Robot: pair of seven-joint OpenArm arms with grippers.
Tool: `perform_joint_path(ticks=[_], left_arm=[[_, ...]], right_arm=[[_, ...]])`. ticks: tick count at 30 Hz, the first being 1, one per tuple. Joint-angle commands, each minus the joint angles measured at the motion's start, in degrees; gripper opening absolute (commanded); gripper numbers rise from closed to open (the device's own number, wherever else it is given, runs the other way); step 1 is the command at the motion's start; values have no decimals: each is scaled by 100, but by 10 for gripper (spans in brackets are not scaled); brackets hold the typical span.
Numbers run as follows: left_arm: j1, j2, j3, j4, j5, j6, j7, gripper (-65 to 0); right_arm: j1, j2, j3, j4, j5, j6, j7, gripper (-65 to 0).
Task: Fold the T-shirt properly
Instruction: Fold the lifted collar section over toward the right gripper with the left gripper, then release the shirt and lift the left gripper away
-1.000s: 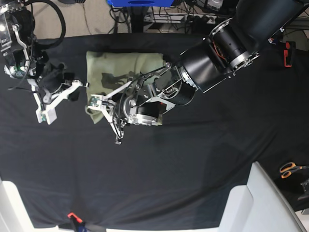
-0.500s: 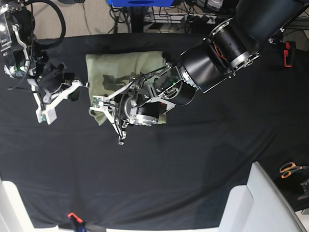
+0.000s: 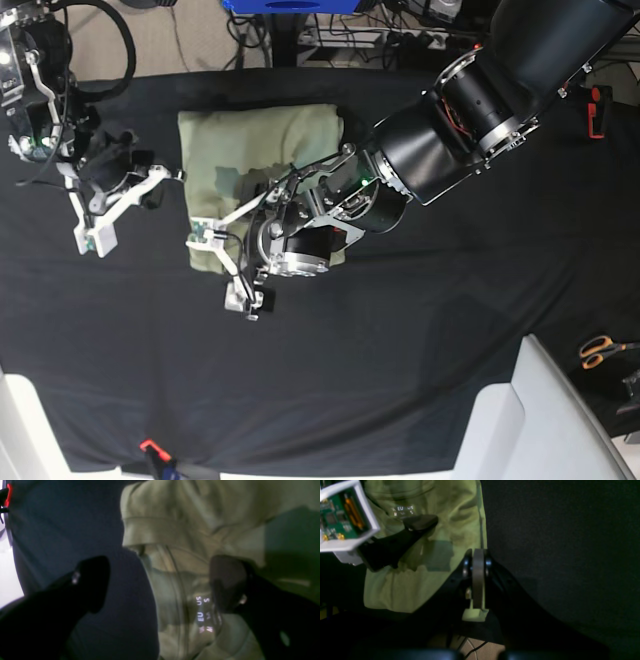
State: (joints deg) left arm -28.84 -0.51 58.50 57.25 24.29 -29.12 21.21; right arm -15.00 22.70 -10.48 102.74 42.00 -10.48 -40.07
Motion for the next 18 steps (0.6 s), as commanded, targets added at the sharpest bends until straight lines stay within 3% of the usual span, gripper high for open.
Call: perform_joint_path(ticks=[1, 4, 8, 13, 15, 16, 18], left_arm=[[-224, 38, -26, 99, -25, -2, -16, -12], [-329, 47, -61, 195, -34, -2, -7, -10], [-206, 47, -905, 767, -43, -19, 37, -10], [260, 3, -1626, 2042, -43, -19, 1206, -33], [664, -164, -1828, 2710, -60, -28, 1646, -151], [981, -261, -1951, 3149, -139, -72, 1786, -273], [1702, -472, -2241, 3923, -412, -125, 1866, -589]], right_arm=[[37, 64, 41, 78, 33, 15, 82, -650], [37, 64, 41, 78, 33, 15, 82, -650], [37, 64, 41, 78, 33, 15, 82, -650], [37, 64, 41, -28, 33, 15, 82, -650], [28, 64, 41, -36, 33, 15, 82, -650], [-16, 64, 41, -36, 33, 24, 82, -650], [-69, 64, 41, -36, 33, 24, 109, -650]])
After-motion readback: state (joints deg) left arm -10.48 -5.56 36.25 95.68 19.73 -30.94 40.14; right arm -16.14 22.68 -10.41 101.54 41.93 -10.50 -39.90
